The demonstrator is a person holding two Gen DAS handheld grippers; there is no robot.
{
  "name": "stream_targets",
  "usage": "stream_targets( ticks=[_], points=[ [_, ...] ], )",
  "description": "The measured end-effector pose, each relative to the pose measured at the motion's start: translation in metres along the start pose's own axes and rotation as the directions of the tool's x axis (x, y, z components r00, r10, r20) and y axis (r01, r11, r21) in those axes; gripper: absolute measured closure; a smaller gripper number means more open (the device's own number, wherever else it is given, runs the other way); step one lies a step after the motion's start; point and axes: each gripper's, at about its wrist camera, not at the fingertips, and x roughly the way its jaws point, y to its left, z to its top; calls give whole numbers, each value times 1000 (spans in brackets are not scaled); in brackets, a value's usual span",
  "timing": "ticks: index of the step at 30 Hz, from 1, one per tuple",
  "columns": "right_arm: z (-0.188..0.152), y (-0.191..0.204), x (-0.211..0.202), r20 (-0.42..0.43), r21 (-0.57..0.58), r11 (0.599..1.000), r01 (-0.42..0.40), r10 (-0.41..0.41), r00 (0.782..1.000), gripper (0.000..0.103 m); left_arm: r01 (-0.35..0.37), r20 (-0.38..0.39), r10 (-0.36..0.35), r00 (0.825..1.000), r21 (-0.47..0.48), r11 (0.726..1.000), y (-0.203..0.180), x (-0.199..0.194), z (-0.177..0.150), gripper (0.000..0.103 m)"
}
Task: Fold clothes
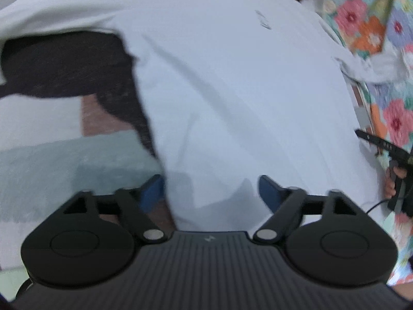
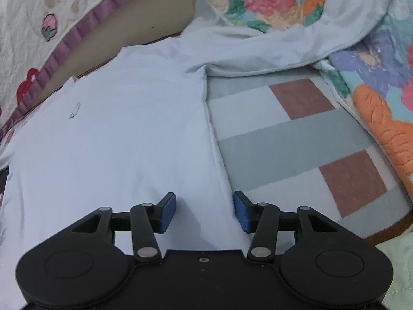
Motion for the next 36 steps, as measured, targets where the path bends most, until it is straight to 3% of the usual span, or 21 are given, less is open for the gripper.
stream_targets(
  ticks=[1, 3, 6, 7, 8, 9, 14, 21, 24, 25, 26, 28, 29, 32, 36],
  points=[
    [-1, 2, 0, 5, -17, 1000, 18, -18, 1000, 49, -28, 27, 27, 999, 37, 999, -7, 2, -1, 17],
    [-2, 5, -1, 16, -51, 997, 53, -53, 998, 66, -95, 82, 85, 993, 124, 988, -20, 6, -3, 16],
    [-7, 9, -2, 46, -59, 995, 83, -80, 996, 69, -205, 133, 179, 975, 215, 955, -34, 9, -5, 22],
    [-9, 11, -2, 57, -59, 995, 82, -79, 995, 74, -241, 149, 210, 966, 230, 943, -37, 9, -5, 54],
    [-11, 12, -3, 68, -60, 995, 81, -77, 995, 94, -234, 140, 205, 969, 233, 944, -35, 4, -4, 96],
    [-11, 14, -3, 74, -67, 994, 84, -79, 994, 98, -216, 125, 191, 974, 234, 948, -31, -2, -3, 100],
    [-9, -12, -17, 171, 67, 998, 13, -25, 985, 99, -213, 100, 198, 975, 174, 961, -4, -18, -1, 100],
    [-10, 2, -4, 113, -39, 987, 153, -148, 982, 99, -256, 94, 248, 964, 82, 963, 23, -31, 0, 98],
    [-2, 13, -12, 153, -105, 958, 266, -249, 956, 98, -274, 153, 274, 950, -19, 962, 36, -42, 2, 77],
    [0, 15, -20, 193, -102, 953, 284, -261, 946, 95, -278, 173, 283, 943, -55, 959, 41, -45, 3, 56],
    [2, 17, -28, 234, -99, 948, 302, -273, 933, 88, -280, 193, 293, 936, -91, 956, 45, -49, 4, 43],
    [5, 21, -44, 287, -105, 966, 236, -198, 937, 85, -282, 231, 314, 921, -163, 946, 55, -56, 6, 46],
    [7, 24, -50, 302, -112, 973, 203, -162, 940, 75, -281, 249, 326, 912, -198, 939, 59, -60, 7, 46],
    [9, 46, -49, 291, -148, 980, 131, -83, 953, 71, -272, 299, 363, 883, -304, 913, 73, -71, 9, 45],
    [13, 90, -35, 185, -252, 967, -35, 83, 979, 64, -245, 357, 418, 836, -438, 865, 92, -86, 13, 38]
  ],
)
